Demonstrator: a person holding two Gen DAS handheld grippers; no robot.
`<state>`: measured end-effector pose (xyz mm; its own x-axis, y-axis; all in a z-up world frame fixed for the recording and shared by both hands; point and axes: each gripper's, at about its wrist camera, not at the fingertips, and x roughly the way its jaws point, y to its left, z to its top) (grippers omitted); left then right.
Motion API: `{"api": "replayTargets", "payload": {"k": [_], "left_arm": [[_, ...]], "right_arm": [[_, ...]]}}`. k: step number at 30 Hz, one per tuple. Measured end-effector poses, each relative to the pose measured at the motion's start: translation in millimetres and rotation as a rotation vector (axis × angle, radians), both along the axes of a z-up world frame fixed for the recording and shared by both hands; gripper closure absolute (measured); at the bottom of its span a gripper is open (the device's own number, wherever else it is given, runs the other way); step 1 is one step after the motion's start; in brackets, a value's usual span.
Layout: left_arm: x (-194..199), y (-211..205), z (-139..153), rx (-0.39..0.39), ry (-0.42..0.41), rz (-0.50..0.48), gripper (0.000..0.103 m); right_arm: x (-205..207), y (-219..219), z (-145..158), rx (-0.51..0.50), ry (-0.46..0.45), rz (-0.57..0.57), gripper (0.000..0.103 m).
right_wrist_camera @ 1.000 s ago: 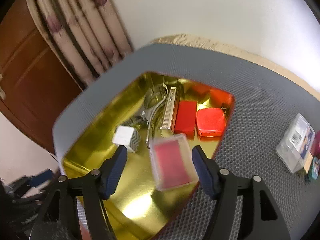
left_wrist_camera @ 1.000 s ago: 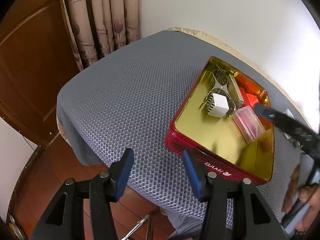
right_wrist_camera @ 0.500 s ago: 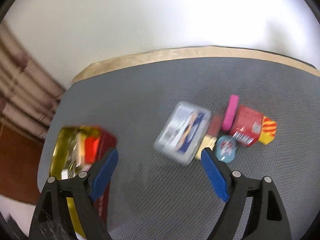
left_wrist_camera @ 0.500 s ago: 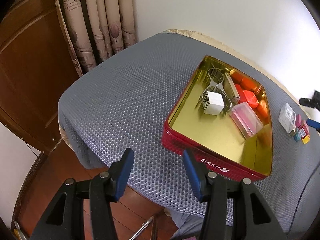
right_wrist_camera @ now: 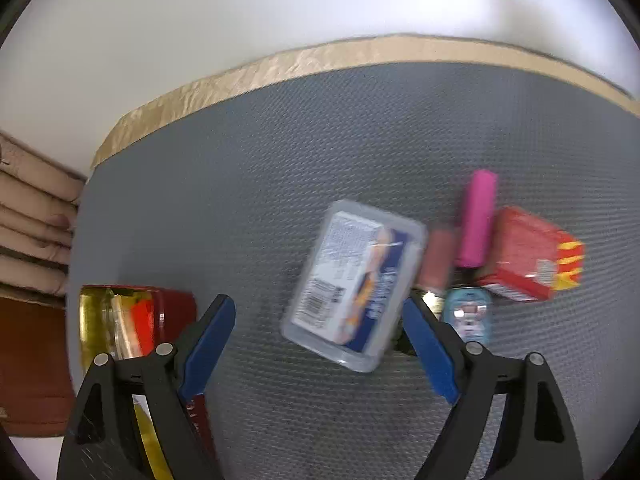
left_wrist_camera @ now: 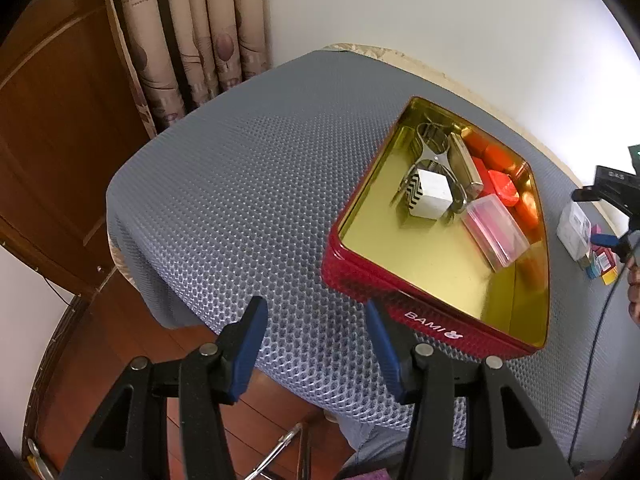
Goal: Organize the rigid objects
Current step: 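Grasp the clear toothbrush box with blue label with the right gripper, then grasp the gold-and-pink lipstick tube with the left gripper while the right lifts the toothbrush box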
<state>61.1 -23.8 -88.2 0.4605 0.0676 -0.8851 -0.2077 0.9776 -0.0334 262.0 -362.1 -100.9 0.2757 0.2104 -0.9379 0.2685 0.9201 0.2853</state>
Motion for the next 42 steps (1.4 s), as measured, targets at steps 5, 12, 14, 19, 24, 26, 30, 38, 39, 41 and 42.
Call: {"api": "replayTargets", "payload": {"k": [5,12,14,19,24,26,30,38,39,41,42], "left_arm": [[1,-2,-3,-0.009,0.013,-0.007,0.051],[2,-2,-6,-0.014,0.031,-0.012,0.051],[3,-3,-6,-0.010,0.029,-0.013,0.051],[-2,-6,1,0.012,-0.011,-0.028,0.051],[-9,-16,9,0.045,-0.048,-0.065,0.051],[-12,-19,12,0.050,-0.058,-0.078,0.051],[-21,-33,22,0.068,-0.115,-0.125,0.051],[-33,-113,27,0.063,-0.134,-0.375,0.051],[-31,-123,27,0.039,-0.125,-0.409,0.051],[-22,-153,30,-0.015,-0.113,-0.484,0.051],[-14,-169,31,-0.041,-0.106,-0.514,0.051]], "right_arm": [[9,10,-13,-0.050,0.044,-0.008,0.019],[18,21,-34,-0.106,0.079,-0.019,0.037],[14,25,-30,-0.112,0.034,0.011,0.041],[-8,24,-13,-0.061,-0.050,0.067,0.042],[-82,-6,12,0.020,-0.139,0.083,0.042],[-113,-36,15,0.047,-0.157,0.054,0.042],[-163,-98,19,0.050,-0.172,-0.027,0.042],[-227,-205,4,-0.001,-0.182,-0.170,0.042],[-229,-212,2,-0.001,-0.183,-0.176,0.042],[-234,-221,-4,0.002,-0.194,-0.181,0.042],[-237,-219,-7,0.000,-0.203,-0.176,0.042]]}}
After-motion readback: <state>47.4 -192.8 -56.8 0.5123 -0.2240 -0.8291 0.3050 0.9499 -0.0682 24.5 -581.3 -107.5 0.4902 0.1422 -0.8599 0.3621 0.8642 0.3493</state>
